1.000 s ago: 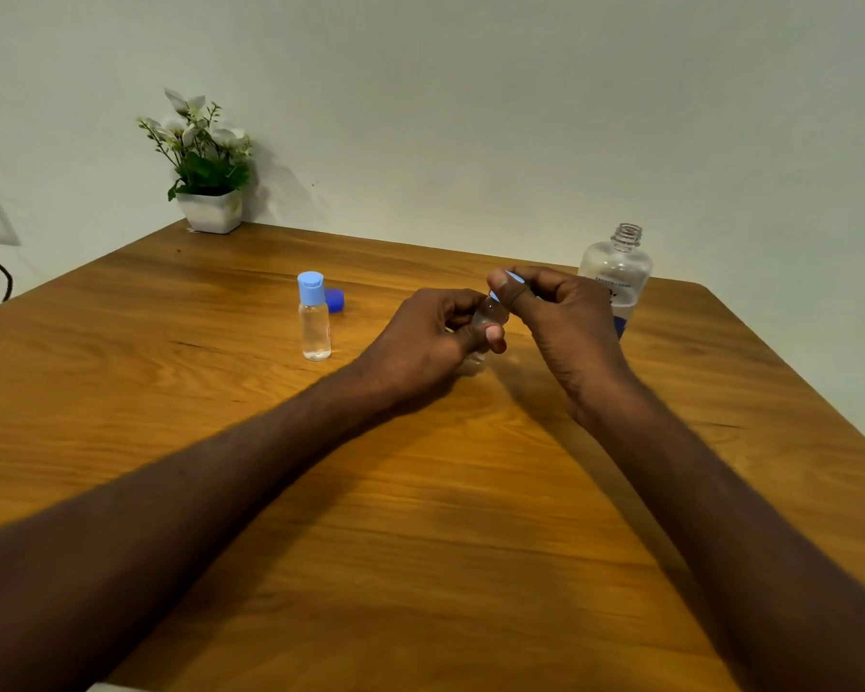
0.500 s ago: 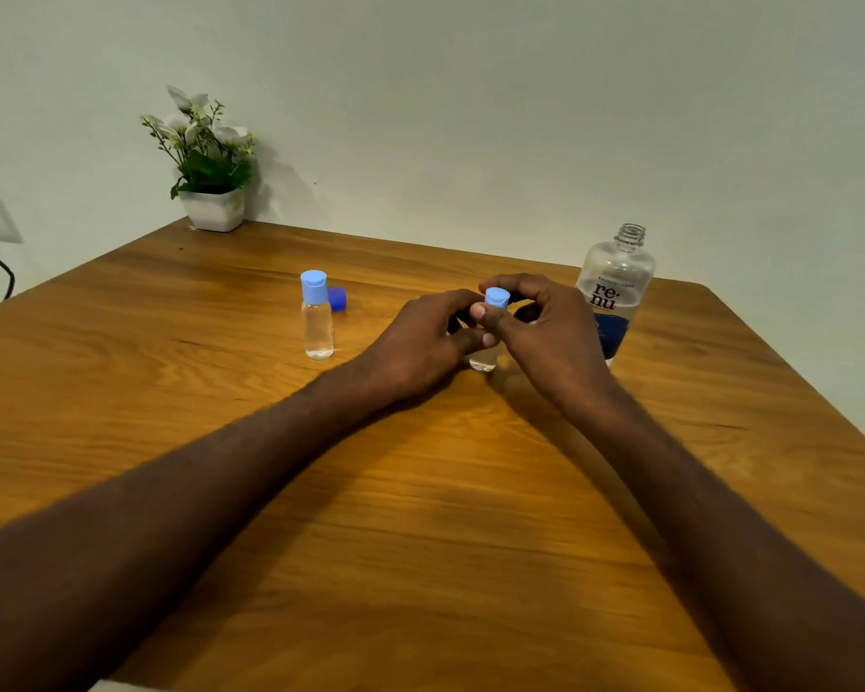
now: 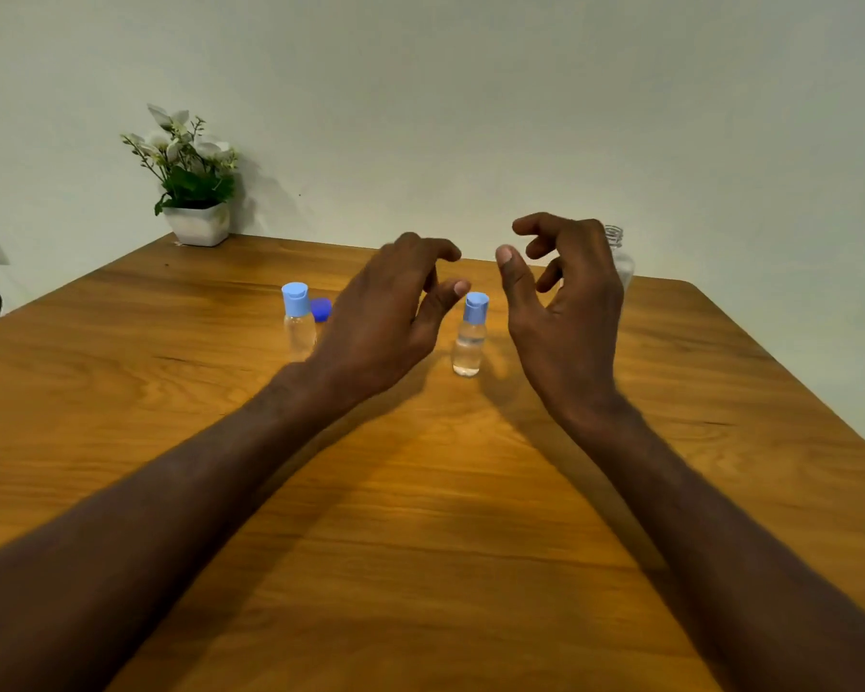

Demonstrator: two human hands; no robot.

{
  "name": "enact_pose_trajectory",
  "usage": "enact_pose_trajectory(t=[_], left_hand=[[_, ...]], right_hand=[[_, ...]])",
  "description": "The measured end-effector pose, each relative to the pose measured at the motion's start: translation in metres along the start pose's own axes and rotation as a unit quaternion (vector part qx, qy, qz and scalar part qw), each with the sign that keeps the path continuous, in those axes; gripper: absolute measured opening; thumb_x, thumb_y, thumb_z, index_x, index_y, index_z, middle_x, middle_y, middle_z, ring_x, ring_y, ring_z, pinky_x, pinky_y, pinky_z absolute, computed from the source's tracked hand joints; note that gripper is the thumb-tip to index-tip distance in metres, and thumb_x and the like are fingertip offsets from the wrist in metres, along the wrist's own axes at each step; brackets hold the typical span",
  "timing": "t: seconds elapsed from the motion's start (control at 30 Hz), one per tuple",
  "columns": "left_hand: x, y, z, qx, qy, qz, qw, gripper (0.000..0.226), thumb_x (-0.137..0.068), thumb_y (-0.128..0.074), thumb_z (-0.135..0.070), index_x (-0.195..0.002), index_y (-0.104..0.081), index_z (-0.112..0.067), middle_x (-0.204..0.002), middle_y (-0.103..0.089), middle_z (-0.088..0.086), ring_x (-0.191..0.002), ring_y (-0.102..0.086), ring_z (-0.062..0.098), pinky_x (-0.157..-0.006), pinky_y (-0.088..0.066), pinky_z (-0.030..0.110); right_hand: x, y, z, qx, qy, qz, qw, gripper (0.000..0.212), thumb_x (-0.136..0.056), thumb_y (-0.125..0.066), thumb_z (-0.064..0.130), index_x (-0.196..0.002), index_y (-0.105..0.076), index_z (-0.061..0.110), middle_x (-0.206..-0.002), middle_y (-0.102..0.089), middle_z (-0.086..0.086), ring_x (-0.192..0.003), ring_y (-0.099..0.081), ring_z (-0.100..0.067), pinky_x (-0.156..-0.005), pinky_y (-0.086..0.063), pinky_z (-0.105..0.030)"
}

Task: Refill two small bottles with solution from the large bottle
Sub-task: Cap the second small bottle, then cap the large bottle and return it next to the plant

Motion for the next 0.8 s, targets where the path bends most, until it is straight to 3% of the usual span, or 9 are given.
enact_pose_trajectory(t=[0.13,0.2,0.27,0.43,0.57,0.67,0.8], left_hand=[[-0.015,0.051,-0.002,-0.035,-0.076,-0.154,0.985,0.021,-0.107,-0.054,-0.018,-0.099,-0.071,-0.009,-0.087,-0.061,0.000,-0.080,-0.052,0.017,-0.070,-0.040,0.031],[-0.023,0.076,0.015,-0.008,-0.064,-0.214,0.975,0.022,-0.108,-0.052,-0.017,-0.097,-0.070,-0.009,-0.087,-0.062,-0.002,-0.079,-0.055,0.018,-0.069,-0.040,0.028],[-0.026,0.094,0.042,-0.001,-0.028,-0.228,0.973,0.020,-0.106,-0.051,-0.017,-0.101,-0.069,-0.011,-0.091,-0.066,-0.002,-0.080,-0.060,0.017,-0.068,-0.043,0.027],[0.014,0.095,0.140,-0.075,0.173,-0.132,0.973,0.016,-0.098,-0.057,-0.013,-0.103,-0.072,-0.012,-0.097,-0.071,0.002,-0.090,-0.066,0.022,-0.082,-0.052,0.039],[0.041,0.067,0.187,-0.091,0.306,0.014,0.948,0.021,-0.096,-0.057,-0.015,-0.110,-0.073,-0.014,-0.114,-0.071,0.007,-0.106,-0.064,0.025,-0.093,-0.054,0.039],[0.037,0.055,0.192,-0.182,0.317,0.092,0.926,0.024,-0.097,-0.057,-0.025,-0.114,-0.071,-0.016,-0.124,-0.061,0.009,-0.115,-0.056,0.031,-0.098,-0.050,0.044],[0.035,0.050,0.191,-0.224,0.305,0.115,0.918,0.029,-0.098,-0.054,-0.027,-0.122,-0.066,-0.015,-0.130,-0.057,0.010,-0.121,-0.052,0.032,-0.101,-0.048,0.047]], right_hand=[[0.002,0.001,0.007,-0.001,0.044,-0.004,0.999,0.019,-0.100,-0.068,0.015,-0.117,-0.069,0.006,-0.107,-0.066,-0.008,-0.086,-0.055,-0.005,-0.071,-0.039,-0.005],[0.007,-0.004,0.014,-0.013,0.062,0.024,0.998,0.016,-0.100,-0.068,0.014,-0.115,-0.069,0.008,-0.105,-0.066,-0.005,-0.085,-0.055,-0.005,-0.072,-0.039,-0.007],[0.012,-0.012,0.021,-0.030,0.078,0.067,0.994,0.014,-0.100,-0.069,0.015,-0.113,-0.070,0.009,-0.104,-0.066,-0.002,-0.086,-0.058,-0.005,-0.073,-0.041,-0.010],[0.025,-0.052,0.044,-0.069,0.051,0.135,0.987,0.018,-0.097,-0.072,0.017,-0.114,-0.071,0.018,-0.114,-0.065,0.006,-0.093,-0.062,-0.004,-0.073,-0.040,-0.006],[0.021,-0.104,0.055,-0.037,0.046,0.203,0.977,0.026,-0.098,-0.068,0.015,-0.124,-0.069,0.021,-0.121,-0.066,0.007,-0.099,-0.063,-0.002,-0.079,-0.046,-0.010],[0.011,-0.149,0.043,0.045,0.022,0.294,0.954,0.038,-0.099,-0.063,0.009,-0.136,-0.065,0.018,-0.134,-0.066,-0.001,-0.116,-0.063,-0.016,-0.096,-0.048,-0.025],[0.011,-0.199,0.030,0.101,0.042,0.476,0.872,0.058,-0.092,-0.059,-0.007,-0.145,-0.059,0.017,-0.150,-0.056,-0.002,-0.134,-0.054,-0.022,-0.110,-0.046,-0.034]])
Point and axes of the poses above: each hand's wrist, its own x-axis away from the middle knuckle, its own y-axis out of the back of the hand, z = x × y, the point moved 5 cm from there along -x, towards the middle knuckle
